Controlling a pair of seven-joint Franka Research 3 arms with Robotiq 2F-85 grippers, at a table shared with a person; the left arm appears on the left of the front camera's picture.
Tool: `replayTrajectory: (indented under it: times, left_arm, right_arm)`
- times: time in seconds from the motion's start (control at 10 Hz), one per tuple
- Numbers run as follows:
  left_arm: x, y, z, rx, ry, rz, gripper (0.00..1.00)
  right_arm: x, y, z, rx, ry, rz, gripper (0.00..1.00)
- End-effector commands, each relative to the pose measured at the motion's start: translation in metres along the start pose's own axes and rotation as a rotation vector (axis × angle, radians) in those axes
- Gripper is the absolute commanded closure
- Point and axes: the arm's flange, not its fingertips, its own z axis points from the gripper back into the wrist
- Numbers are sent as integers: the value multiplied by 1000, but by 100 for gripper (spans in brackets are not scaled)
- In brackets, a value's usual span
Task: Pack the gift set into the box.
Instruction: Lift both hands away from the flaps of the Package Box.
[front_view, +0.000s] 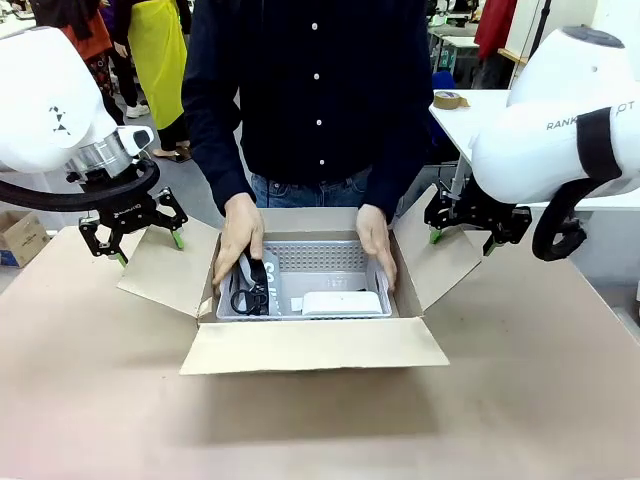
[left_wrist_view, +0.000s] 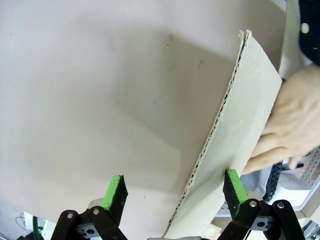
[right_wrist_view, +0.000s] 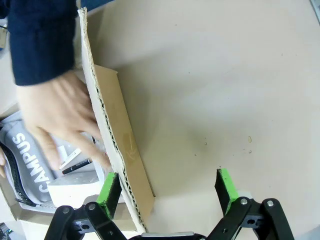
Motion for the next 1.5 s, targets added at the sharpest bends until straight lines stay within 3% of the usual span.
replayTrajectory:
  times: [0.0, 0.5, 0.6, 0.7, 0.8, 0.9, 1.1, 1.2, 1.3, 1.4]
  left_arm:
    - [-1, 1, 2, 16, -5, 8, 0]
    - [0, 0, 0, 0, 0, 0, 0]
    - [9, 29, 37, -137, 165, -62, 0]
    - [21, 86, 80, -344, 344, -102, 0]
    - [31, 141, 103, -604, 507, -235, 0]
    - [42, 188, 104, -877, 538, -249, 0]
    - [65, 242, 66, -1226, 640, -232, 0]
    - [82, 248, 44, -1285, 717, -87, 0]
    - [26, 247, 106, -846, 306, -225, 0]
    - [26, 247, 106, -846, 306, -225, 0]
  right_arm:
    - [2, 2, 2, -24, -5, -15, 0]
    - [0, 0, 0, 0, 0, 0, 0]
    - [10, -32, 31, 197, 137, -5, 0]
    - [20, -96, 71, 484, 315, -17, 0]
    - [21, -159, 93, 717, 340, -86, 0]
    - [18, -215, 96, 900, 344, -175, 0]
    - [-2, -295, 51, 1191, 363, -365, 0]
    - [-9, -302, 19, 1193, 361, -498, 0]
    - [-15, -275, 100, 903, 225, -167, 0]
    - [-15, -275, 100, 903, 225, -167, 0]
